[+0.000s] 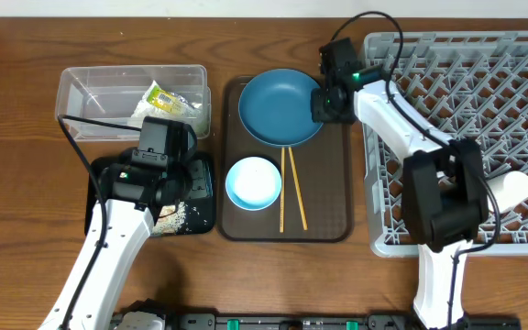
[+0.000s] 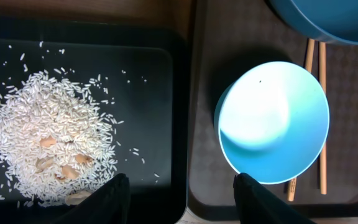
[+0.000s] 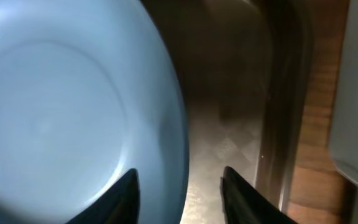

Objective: Sort waste into correct bins and load items into the dishwasher rack
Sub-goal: 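Reach the right gripper to the blue plate rim and grip it, then lift the blue plate up and right toward the rack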

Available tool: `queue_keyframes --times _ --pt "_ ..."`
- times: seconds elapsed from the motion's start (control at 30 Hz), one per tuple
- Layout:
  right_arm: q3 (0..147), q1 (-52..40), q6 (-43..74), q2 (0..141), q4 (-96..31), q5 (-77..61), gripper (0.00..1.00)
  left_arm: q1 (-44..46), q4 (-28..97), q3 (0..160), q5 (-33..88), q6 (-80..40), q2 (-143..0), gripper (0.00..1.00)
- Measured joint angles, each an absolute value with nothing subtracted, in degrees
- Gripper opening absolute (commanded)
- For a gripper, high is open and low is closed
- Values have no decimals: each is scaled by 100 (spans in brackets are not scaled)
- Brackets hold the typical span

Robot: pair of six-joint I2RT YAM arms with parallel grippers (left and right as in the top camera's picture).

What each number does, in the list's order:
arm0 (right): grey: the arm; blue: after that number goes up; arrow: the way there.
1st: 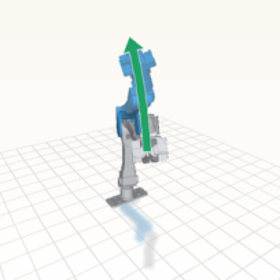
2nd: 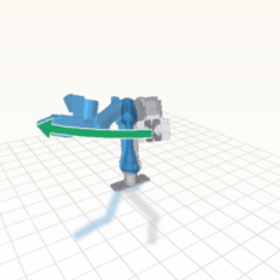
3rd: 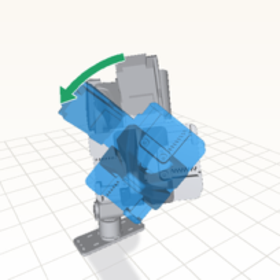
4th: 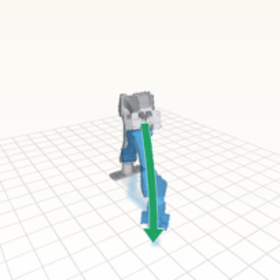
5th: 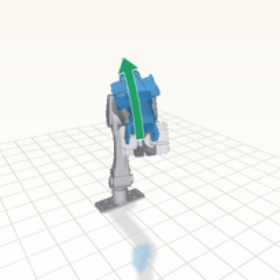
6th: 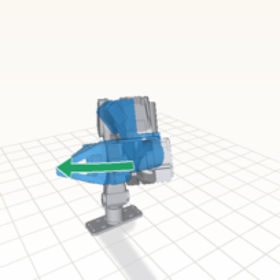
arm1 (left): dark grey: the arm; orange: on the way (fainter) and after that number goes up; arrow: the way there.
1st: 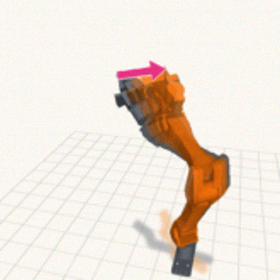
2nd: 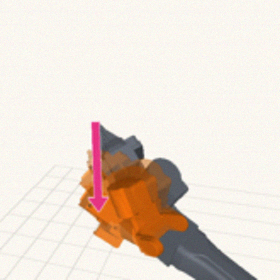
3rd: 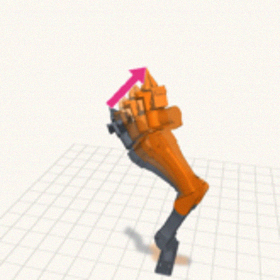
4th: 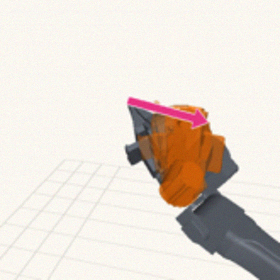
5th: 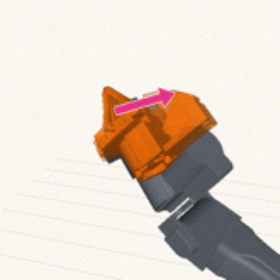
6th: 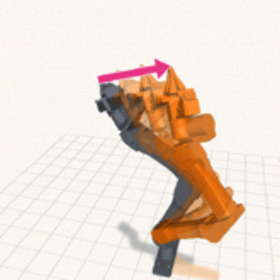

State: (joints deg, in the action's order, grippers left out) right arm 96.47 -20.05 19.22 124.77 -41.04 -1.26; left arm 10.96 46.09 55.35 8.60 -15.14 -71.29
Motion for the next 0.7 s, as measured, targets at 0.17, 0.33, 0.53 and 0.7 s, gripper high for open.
queue_keyframes --times 0.17,0.33,0.53,0.7 --pt "9647 -2005 2053 12564 -4080 -119 8 1096 4609 5535 860 -1516 -7129 57" --pt "9647 -2003 2123 12564 -4053 -143 1 1096 4609 5535 860 -1514 -7129 57" --pt "9647 -1935 2128 12492 -4073 -185 1 1096 4609 5535 860 -1514 -7126 57" --pt "9592 -1557 1857 11845 -3983 -93 1 1096 4609 5535 860 -1516 -7126 57"
